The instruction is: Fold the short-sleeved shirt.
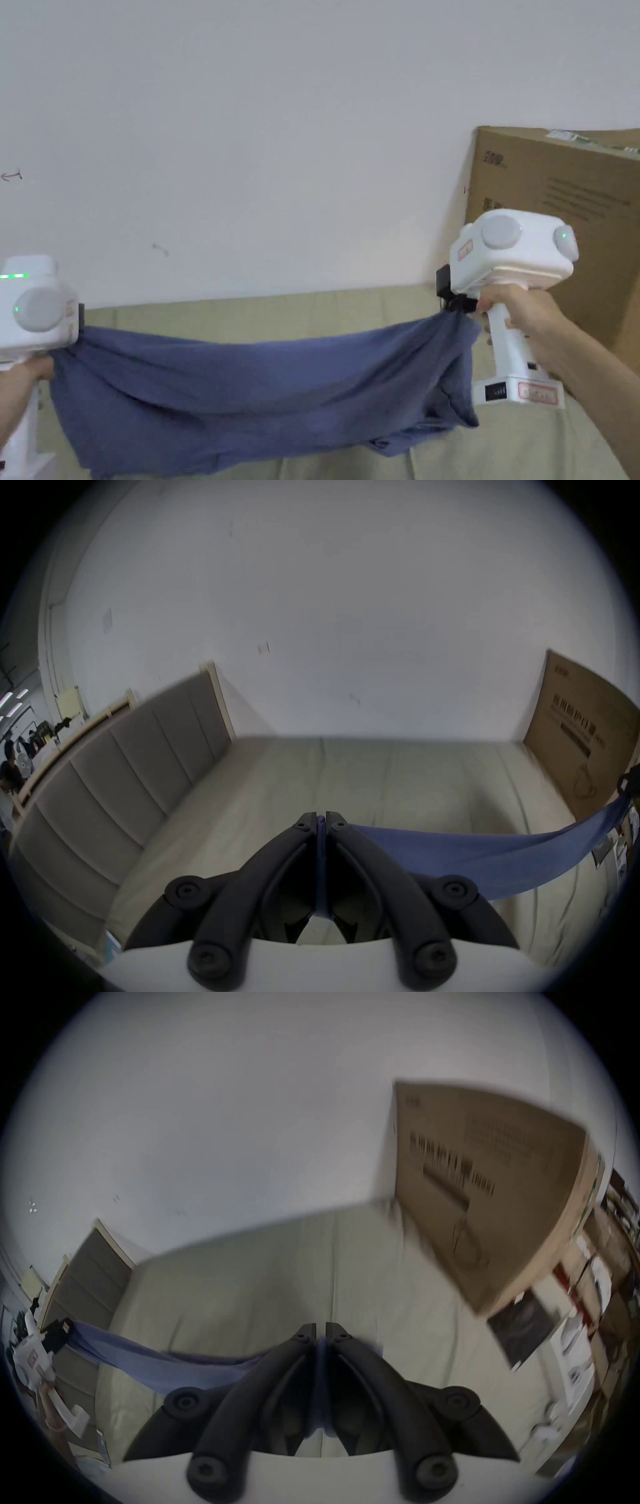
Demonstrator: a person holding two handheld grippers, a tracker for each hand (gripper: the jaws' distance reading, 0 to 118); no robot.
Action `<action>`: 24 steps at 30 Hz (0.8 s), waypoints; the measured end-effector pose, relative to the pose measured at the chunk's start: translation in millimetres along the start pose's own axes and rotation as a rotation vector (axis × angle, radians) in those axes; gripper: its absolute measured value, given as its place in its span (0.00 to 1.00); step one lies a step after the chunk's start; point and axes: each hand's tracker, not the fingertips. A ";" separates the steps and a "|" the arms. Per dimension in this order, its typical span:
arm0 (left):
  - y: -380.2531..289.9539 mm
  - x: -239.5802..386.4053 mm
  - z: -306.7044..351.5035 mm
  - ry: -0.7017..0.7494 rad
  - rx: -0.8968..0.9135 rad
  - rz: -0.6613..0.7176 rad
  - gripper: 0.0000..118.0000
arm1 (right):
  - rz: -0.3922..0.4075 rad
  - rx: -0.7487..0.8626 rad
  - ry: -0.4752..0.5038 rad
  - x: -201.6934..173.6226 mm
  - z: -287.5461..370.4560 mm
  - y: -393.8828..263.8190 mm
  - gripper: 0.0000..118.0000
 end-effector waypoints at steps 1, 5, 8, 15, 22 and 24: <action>-18.9 4.5 -9.1 -0.011 -0.038 -0.023 0.02 | -0.040 -0.046 0.002 6.7 -18.9 -16.2 0.03; -93.0 12.2 -15.4 -0.006 -0.159 -0.110 0.02 | -0.121 -0.175 0.025 33.8 -69.2 -82.8 0.03; -134.1 -7.1 5.5 -0.014 -0.195 -0.069 0.02 | -0.062 -0.207 -0.004 44.5 -66.9 -128.5 0.03; -206.5 -50.5 104.9 -0.037 -0.218 -0.180 0.02 | 0.008 -0.227 0.006 76.1 9.3 -222.2 0.03; -286.4 -86.2 220.6 -0.081 -0.228 -0.157 0.02 | 0.055 -0.243 0.007 95.4 100.9 -336.7 0.03; -313.2 -92.6 247.7 -0.070 -0.268 -0.191 0.02 | 0.024 -0.255 0.032 103.8 121.6 -370.2 0.03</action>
